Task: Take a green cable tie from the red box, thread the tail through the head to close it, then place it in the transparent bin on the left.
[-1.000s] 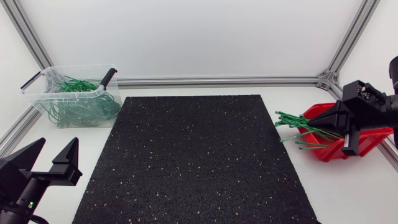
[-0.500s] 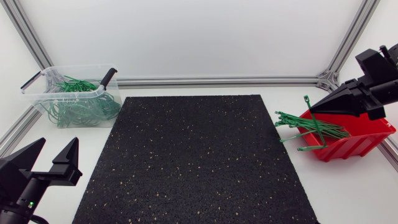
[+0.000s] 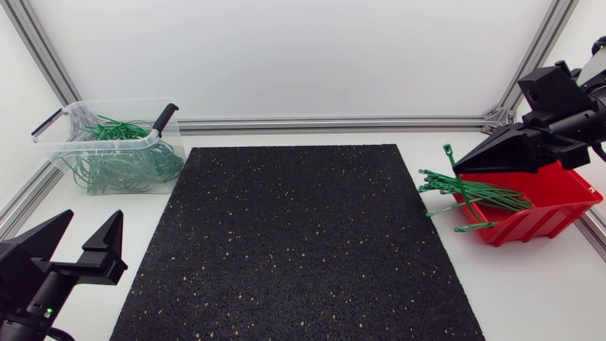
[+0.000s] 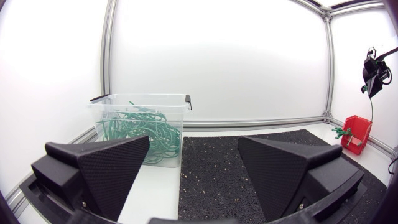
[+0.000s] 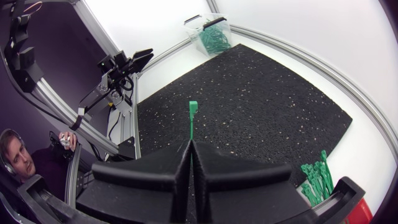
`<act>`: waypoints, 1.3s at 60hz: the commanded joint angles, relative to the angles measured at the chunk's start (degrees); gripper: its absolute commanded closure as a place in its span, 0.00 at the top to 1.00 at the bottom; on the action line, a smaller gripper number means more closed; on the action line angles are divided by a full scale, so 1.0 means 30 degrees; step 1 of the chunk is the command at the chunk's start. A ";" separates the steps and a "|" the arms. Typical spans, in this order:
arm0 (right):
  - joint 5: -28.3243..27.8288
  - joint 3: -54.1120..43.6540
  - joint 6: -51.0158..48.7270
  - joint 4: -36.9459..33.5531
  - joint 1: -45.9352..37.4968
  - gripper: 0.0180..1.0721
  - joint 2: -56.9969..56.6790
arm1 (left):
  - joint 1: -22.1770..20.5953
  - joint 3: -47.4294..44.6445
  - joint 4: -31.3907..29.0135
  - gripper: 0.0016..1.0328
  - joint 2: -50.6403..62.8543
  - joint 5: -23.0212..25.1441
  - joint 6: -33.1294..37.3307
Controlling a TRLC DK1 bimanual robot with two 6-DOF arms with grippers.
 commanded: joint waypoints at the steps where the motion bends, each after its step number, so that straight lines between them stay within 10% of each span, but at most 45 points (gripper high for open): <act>1: -0.0205 -0.0550 -0.0338 -0.0287 0.0798 0.06 -0.0787 | -0.0104 -0.0065 -0.0618 0.96 -0.0041 0.0229 -0.0277; 27: -0.0703 -0.0667 0.3529 0.1500 0.4519 0.05 -0.1666 | 0.0453 0.5325 -0.0120 0.96 0.7605 0.4682 -0.3910; 46: -0.2696 -0.0169 0.5404 0.1500 0.5954 0.06 -0.1520 | 0.0541 1.0745 -0.3255 0.96 1.2703 1.1010 -0.4057; 78: -0.4424 0.0094 1.1380 0.7564 0.8796 0.05 0.0121 | -0.0514 1.7132 -0.7474 0.90 1.9471 1.4965 0.4879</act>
